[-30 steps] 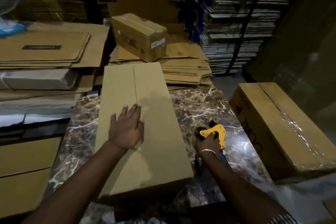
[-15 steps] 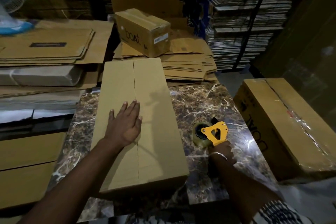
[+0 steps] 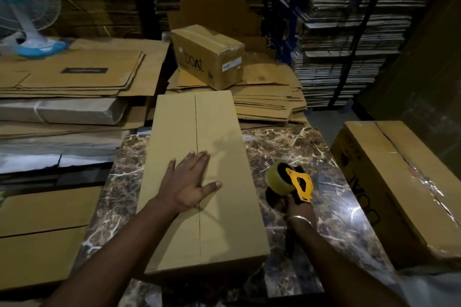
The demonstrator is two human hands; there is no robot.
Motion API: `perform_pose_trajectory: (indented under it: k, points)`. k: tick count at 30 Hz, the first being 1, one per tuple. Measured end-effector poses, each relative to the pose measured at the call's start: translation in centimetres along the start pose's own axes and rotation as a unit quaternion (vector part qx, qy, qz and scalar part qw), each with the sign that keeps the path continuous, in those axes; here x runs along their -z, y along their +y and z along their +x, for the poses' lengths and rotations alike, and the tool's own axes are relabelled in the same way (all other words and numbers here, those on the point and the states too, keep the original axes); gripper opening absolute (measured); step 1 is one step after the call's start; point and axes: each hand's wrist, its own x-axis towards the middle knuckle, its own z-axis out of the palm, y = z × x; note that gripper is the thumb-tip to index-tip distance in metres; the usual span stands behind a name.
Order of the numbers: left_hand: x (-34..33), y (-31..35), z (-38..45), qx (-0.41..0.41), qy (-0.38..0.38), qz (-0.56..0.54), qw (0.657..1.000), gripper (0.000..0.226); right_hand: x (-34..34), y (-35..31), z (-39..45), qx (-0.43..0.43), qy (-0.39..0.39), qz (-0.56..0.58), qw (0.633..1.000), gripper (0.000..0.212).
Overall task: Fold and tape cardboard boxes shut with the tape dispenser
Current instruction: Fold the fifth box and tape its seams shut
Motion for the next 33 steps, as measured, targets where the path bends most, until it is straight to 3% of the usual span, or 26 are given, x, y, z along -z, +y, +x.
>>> perform_pose_trajectory:
  k: [5,8,11,13,17,21,25,27,29,32,33]
  points:
    - [0.3,-0.2,0.1,-0.007,-0.012,-0.04,0.999,0.103,-0.2,-6.6,-1.5,0.088,-0.039,0.106,0.99,0.048]
    - [0.2,-0.5,0.1,-0.017,-0.015,-0.029,0.999,0.105,0.2,-10.4,-2.1,0.105,-0.041,0.148,0.983,0.063]
    - [0.1,-0.6,0.1,-0.041,0.003,-0.005,0.999,0.086,0.9,-13.9,-1.9,0.08,-0.072,0.253,0.961,0.079]
    - [0.1,-0.4,0.0,-0.056,0.018,-0.003,0.998,0.077,1.9,-16.0,-2.1,0.082,-0.139,0.338,0.927,0.071]
    - [0.1,-0.9,0.4,-0.091,0.069,-0.052,0.992,0.084,3.2,-19.5,-4.5,0.073,-0.285,0.372,0.88,0.066]
    - [0.7,-1.5,0.8,-0.078,0.09,-0.23,0.966,0.058,2.4,-21.3,-8.6,0.084,-0.408,0.388,0.822,0.069]
    - [0.7,-2.2,2.5,0.027,0.084,-0.451,0.888,0.031,0.1,-20.9,-11.2,0.076,-0.506,0.38,0.771,0.073]
    - [1.4,-2.2,3.4,0.096,0.111,-0.584,0.799,0.026,-1.5,-20.6,-11.8,0.057,-0.528,0.385,0.755,0.07]
    - [2.6,-2.1,3.9,0.157,0.118,-0.68,0.707,0.041,-2.6,-20.3,-12.0,0.042,-0.546,0.39,0.741,0.069]
    - [4.2,-2.7,3.7,0.205,0.04,-0.742,0.637,0.068,-3.3,-20.0,-11.5,0.027,-0.566,0.396,0.723,0.072]
    - [4.7,-3.0,3.7,0.214,-0.001,-0.772,0.598,0.072,-3.2,-20.0,-11.3,0.026,-0.569,0.398,0.719,0.072]
